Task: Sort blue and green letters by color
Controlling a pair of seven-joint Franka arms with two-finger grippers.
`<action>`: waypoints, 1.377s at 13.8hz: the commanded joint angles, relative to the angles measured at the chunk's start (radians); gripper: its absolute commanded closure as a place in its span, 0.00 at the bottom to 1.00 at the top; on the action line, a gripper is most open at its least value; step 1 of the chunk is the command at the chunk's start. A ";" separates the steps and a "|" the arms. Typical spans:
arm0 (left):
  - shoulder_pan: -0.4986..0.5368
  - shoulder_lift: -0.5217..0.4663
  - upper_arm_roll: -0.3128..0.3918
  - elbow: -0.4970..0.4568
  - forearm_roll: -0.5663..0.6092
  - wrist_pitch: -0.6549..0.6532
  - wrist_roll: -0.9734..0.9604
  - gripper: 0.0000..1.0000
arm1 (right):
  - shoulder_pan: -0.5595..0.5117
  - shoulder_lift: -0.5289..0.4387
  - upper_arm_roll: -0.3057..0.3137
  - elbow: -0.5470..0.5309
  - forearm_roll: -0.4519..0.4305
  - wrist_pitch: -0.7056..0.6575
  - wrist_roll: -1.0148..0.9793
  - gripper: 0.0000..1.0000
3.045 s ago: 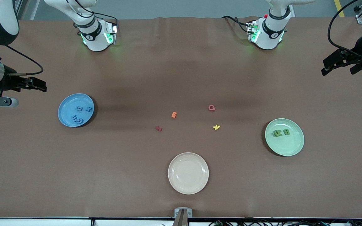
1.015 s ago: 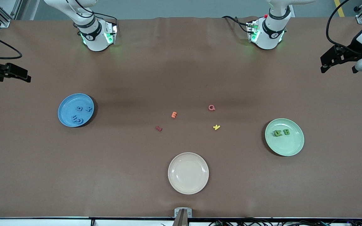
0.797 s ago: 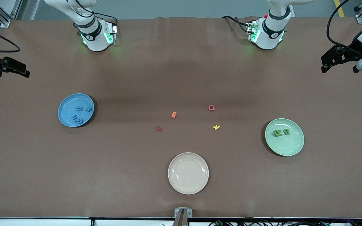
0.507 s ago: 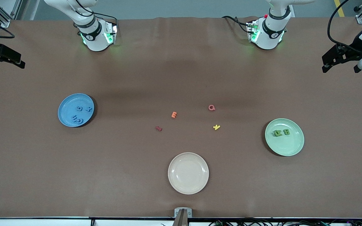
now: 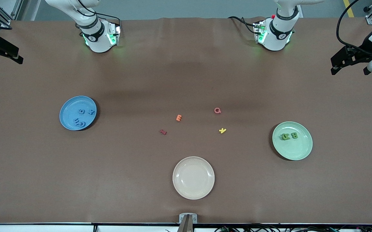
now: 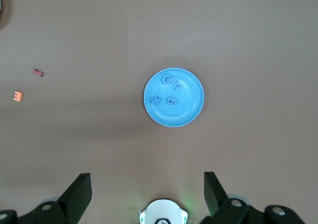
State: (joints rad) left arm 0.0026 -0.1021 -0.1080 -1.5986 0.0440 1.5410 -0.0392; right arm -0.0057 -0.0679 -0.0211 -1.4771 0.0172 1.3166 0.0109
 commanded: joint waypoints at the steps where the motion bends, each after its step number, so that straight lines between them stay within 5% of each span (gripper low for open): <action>1: 0.002 0.012 -0.002 0.022 0.000 -0.012 0.019 0.00 | -0.002 -0.023 0.003 -0.034 0.010 0.030 0.005 0.00; 11: 0.002 0.015 -0.007 0.023 -0.035 -0.027 0.019 0.00 | -0.002 -0.090 0.000 -0.176 0.010 0.128 0.003 0.00; 19: 0.002 0.013 -0.007 0.023 -0.035 -0.041 -0.016 0.00 | -0.007 -0.089 0.000 -0.176 0.010 0.130 0.004 0.00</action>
